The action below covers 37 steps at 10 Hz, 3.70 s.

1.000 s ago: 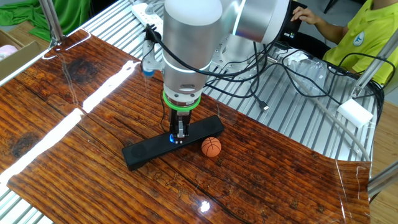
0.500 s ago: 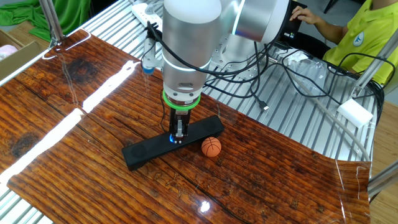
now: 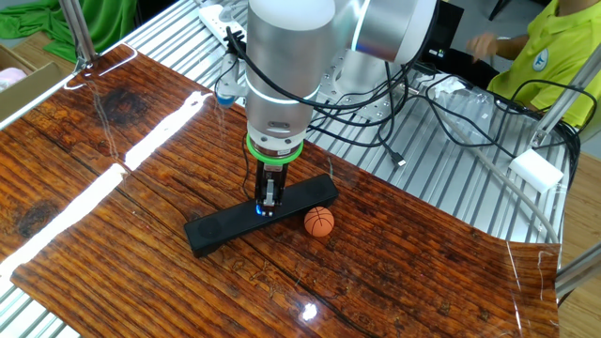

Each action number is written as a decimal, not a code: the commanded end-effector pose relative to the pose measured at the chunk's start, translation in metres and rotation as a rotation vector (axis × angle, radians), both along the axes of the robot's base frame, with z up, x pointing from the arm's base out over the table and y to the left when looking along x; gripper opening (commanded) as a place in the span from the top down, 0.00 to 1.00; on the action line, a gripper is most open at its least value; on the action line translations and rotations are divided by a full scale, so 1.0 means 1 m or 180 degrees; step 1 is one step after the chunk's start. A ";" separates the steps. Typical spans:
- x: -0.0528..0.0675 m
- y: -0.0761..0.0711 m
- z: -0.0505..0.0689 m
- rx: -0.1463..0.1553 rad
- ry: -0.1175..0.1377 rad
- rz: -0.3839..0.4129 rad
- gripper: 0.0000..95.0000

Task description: Turn the knob to increase the volume of the speaker

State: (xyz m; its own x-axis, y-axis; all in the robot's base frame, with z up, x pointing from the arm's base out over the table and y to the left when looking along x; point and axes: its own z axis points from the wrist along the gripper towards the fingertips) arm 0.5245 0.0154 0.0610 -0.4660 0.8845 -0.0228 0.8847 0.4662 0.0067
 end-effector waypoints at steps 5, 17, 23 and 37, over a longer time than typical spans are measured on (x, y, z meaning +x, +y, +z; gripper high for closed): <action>0.000 0.000 -0.003 0.0011 -0.0029 -0.0246 1.00; 0.000 -0.001 -0.004 0.0021 -0.0053 -0.0650 1.00; 0.000 -0.001 -0.005 0.0041 -0.0066 -0.0761 1.00; 0.000 -0.002 -0.005 0.0046 -0.0104 -0.0726 0.40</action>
State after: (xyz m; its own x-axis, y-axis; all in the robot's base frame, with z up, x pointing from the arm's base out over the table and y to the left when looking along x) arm 0.5247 0.0135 0.0579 -0.2526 0.9673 -0.0229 0.9663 0.2534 0.0452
